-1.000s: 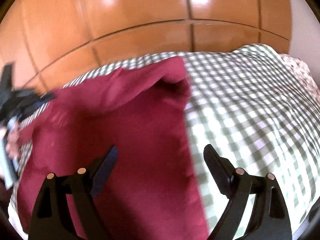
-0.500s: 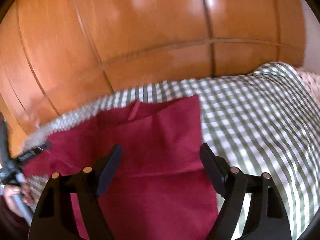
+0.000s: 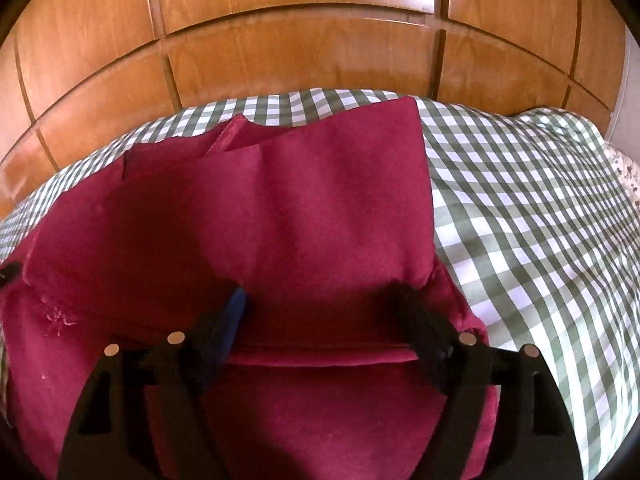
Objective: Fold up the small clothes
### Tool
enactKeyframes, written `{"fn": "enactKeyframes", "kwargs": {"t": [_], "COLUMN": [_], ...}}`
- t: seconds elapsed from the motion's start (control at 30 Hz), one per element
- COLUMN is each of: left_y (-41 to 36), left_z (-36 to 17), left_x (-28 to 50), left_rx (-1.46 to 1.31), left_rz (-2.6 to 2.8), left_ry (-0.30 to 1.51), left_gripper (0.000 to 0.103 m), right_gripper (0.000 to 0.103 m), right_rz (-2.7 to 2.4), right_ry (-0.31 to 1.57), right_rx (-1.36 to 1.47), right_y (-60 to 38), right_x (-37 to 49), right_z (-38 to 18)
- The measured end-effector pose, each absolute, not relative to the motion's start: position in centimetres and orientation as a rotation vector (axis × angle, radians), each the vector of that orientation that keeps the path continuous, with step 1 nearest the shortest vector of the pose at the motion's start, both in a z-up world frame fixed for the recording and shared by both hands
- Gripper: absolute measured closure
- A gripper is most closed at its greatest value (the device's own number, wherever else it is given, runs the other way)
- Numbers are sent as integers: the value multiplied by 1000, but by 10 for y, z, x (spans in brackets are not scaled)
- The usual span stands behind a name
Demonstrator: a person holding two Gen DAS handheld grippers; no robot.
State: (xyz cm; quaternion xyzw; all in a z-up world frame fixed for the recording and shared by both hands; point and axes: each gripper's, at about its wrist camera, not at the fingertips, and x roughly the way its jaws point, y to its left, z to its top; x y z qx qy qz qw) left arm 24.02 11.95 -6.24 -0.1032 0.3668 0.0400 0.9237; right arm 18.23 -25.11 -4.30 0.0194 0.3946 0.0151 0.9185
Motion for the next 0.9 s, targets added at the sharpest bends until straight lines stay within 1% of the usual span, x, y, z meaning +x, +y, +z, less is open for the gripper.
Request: {"fn": "enactKeyframes", "kwargs": {"t": [0.1,0.2,0.23,0.33,0.4,0.43,0.47,0.53,0.63,0.67,0.73,0.8,0.9], "left_y": [88,76,78,80,88,90,95,110,136,146,172,204,259], "left_z": [-61,-91,-96,-87,-79,-74,-70,-60,-57,-55,-54,-55,-61], "left_x": [249,276,278,269,254,246,235,211,184,174,153,135,112], "left_rx": [-119,-79,-97,-104,-144,-160,-179,-227,-294,-308,-320,-356,-449], "left_rz": [9,52,58,65,46,54,76,98,118,129,182,230,318], "left_ry": [765,910,899,883,867,853,823,775,782,776,769,768,773], "left_gripper": [92,92,92,92,69,35,23,23,23,23,23,23,32], "right_gripper": [23,23,23,23,23,23,23,23,22,21,16,15,13], "right_rz": [28,30,30,33,33,33,32,27,19,12,-5,2,59], "right_ry": [811,808,807,803,803,802,802,801,802,802,795,762,754], "right_rx": [31,32,32,34,34,34,32,26,18,12,-6,-2,16], "right_y": [-251,-252,-252,-252,-252,-252,-252,-251,-250,-249,-248,-247,-242], "right_x": [185,185,184,185,185,185,185,184,184,184,180,165,137], "right_z": [-43,-43,-43,-44,-44,-44,-44,-44,-43,-41,-34,-23,-16]}}
